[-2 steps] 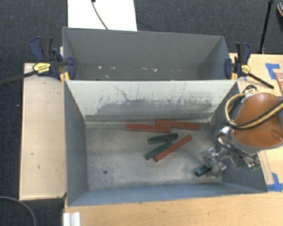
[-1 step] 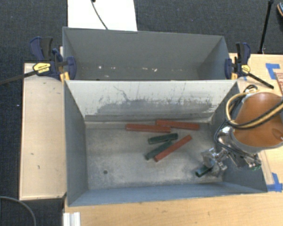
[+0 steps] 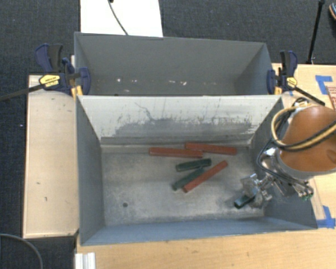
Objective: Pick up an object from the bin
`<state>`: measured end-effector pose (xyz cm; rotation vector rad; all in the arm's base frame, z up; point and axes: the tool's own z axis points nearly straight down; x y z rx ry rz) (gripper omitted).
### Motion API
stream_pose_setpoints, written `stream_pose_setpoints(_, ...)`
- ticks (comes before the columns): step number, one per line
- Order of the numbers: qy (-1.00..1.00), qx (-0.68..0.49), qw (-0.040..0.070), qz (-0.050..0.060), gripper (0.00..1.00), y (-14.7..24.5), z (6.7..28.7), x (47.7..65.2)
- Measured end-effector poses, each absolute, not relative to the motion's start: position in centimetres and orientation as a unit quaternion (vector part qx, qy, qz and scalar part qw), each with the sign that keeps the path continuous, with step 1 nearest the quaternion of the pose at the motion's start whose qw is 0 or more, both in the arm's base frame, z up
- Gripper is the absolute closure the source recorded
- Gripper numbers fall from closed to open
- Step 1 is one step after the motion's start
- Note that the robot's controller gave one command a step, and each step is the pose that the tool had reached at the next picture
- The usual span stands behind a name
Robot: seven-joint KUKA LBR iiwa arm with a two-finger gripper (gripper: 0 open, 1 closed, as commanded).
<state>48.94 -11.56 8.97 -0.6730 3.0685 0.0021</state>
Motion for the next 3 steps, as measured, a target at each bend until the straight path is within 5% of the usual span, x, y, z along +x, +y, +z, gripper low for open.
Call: stream_pose_setpoints(3,0.977,-0.215,0.000,0.001,1.00,-11.5,10.8,49.0)
